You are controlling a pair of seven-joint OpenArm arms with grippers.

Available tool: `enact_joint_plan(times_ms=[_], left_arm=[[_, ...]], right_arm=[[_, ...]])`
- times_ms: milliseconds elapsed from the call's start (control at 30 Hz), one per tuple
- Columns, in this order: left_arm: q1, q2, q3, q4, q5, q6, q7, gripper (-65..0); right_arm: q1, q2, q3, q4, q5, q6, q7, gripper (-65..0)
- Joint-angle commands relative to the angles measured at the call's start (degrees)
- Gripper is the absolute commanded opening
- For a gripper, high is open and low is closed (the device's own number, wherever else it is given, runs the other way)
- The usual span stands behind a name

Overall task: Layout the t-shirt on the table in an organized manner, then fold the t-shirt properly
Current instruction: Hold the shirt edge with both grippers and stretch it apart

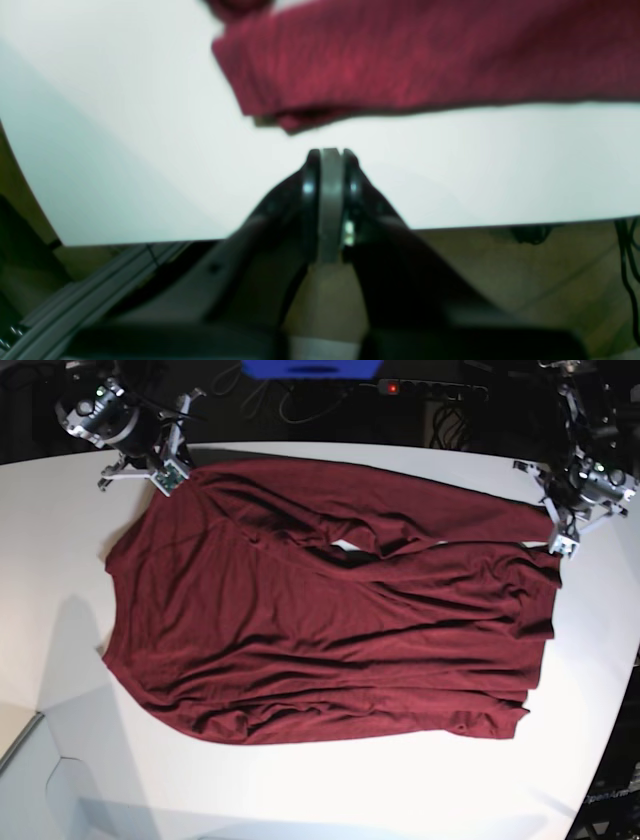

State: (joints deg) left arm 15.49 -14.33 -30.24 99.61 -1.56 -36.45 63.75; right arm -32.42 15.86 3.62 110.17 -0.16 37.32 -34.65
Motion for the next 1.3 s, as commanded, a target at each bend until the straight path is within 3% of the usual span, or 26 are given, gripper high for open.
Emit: enact_joint_plan(times_ms=[0,500,767,933,1133,1267], left_arm=[[-0.2,-1.2,-0.6,0.5,-0.3,0.0,-0.8,-64.4],[-4.2,-1.5,-2.9,-0.7,-0.8,-0.1,-0.8,-64.4],[-9.8,0.0,-2.7,-12.4,-0.8,-0.1,-0.9,-64.4],[-9.2,-0.2,-2.6,-16.4,-0.3,-0.1,-6.5,-64.4],[-9.2,-0.4,-2.8,-18.2,-0.3,-0.1,-6.6,-64.4],[-9.1,-0.7,-2.9,-18.2,-0.3,-0.1,-6.6,-64.4]], right_arm=[[-0.2,0.5,0.3,0.9,0.6,0.3,1.0,-65.0],[-0.8,0.5,0.0,0.9,0.6,0.3,1.0,-65.0],[-1.9,0.5,0.2,0.9,0.6,0.3,0.9,-65.0],[-2.2,0.5,0.3,0.9,0.6,0.3,0.9,-65.0],[-2.2,0.5,0.3,0.9,0.6,0.3,0.5,-65.0],[-3.0,0.5,0.6,0.9,0.6,0.3,0.8,-59.3]])
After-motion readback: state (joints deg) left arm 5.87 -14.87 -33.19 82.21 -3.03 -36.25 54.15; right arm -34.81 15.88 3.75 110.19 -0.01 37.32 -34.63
